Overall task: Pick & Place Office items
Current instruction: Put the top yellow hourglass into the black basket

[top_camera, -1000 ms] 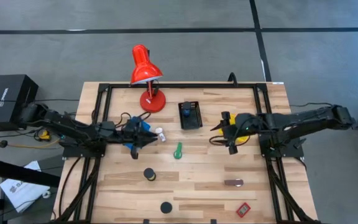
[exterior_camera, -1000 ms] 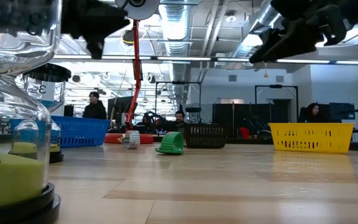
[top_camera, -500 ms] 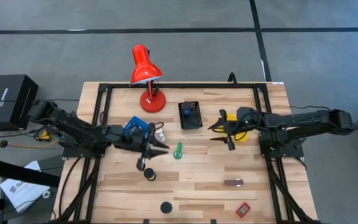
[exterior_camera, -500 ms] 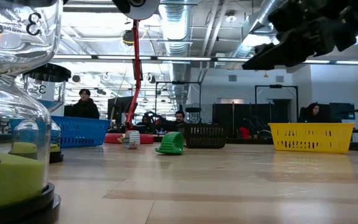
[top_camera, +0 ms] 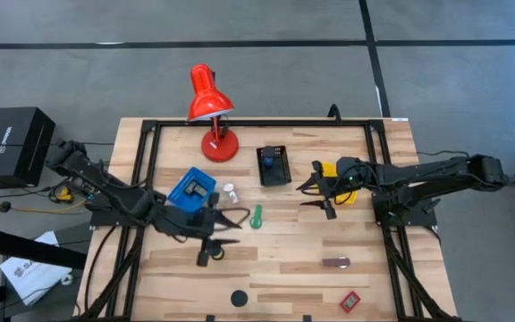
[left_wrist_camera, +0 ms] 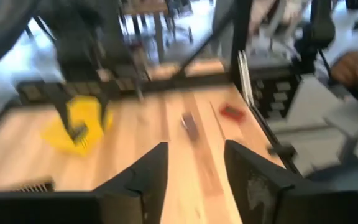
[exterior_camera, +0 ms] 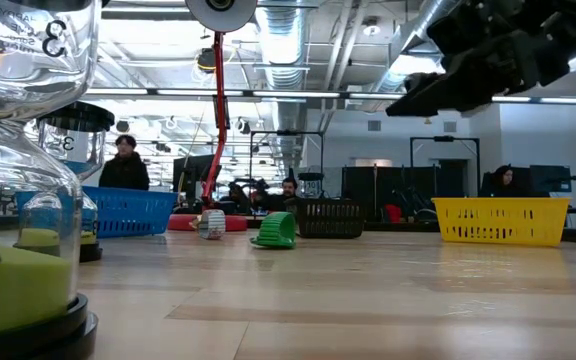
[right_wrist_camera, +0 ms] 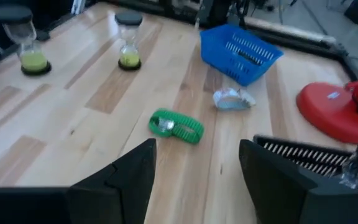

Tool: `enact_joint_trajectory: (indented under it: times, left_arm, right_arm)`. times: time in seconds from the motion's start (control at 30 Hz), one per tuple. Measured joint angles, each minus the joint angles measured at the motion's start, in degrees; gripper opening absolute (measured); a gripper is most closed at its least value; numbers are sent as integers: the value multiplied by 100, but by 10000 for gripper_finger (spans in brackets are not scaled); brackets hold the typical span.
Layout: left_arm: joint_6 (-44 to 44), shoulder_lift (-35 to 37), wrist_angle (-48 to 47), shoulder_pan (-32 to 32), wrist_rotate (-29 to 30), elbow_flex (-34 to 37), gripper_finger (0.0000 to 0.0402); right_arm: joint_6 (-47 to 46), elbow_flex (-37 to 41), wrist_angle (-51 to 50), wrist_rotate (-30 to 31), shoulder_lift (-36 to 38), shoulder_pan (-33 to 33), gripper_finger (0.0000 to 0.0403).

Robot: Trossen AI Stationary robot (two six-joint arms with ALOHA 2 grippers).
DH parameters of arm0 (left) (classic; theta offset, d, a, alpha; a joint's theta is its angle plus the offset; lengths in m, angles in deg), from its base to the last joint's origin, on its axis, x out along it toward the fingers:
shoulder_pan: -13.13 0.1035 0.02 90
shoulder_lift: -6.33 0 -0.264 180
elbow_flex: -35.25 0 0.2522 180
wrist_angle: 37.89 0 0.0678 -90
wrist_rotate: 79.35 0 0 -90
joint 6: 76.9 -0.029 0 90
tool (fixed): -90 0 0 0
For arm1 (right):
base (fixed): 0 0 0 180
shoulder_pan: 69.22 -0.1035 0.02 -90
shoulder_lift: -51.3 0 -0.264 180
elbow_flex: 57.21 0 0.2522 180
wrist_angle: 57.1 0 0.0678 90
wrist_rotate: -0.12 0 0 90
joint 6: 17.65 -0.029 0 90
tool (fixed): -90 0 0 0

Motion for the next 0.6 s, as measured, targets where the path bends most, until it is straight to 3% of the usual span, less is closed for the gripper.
enact_joint_trajectory:
  times: [0.23,0.37,0.6]
  left_arm:
    - [742,-676,-1326,-357,16,-540,199]
    - [1364,-1016,-2244,-444,125,-883,205]
    - [2748,-1179,-3356,-423,120,-882,210]
  right_arm:
    - [-44,-2,89,0,1,0,221]
    - [-87,-2,142,0,1,0,221]
    - [-49,-2,196,10,-1,15,221]
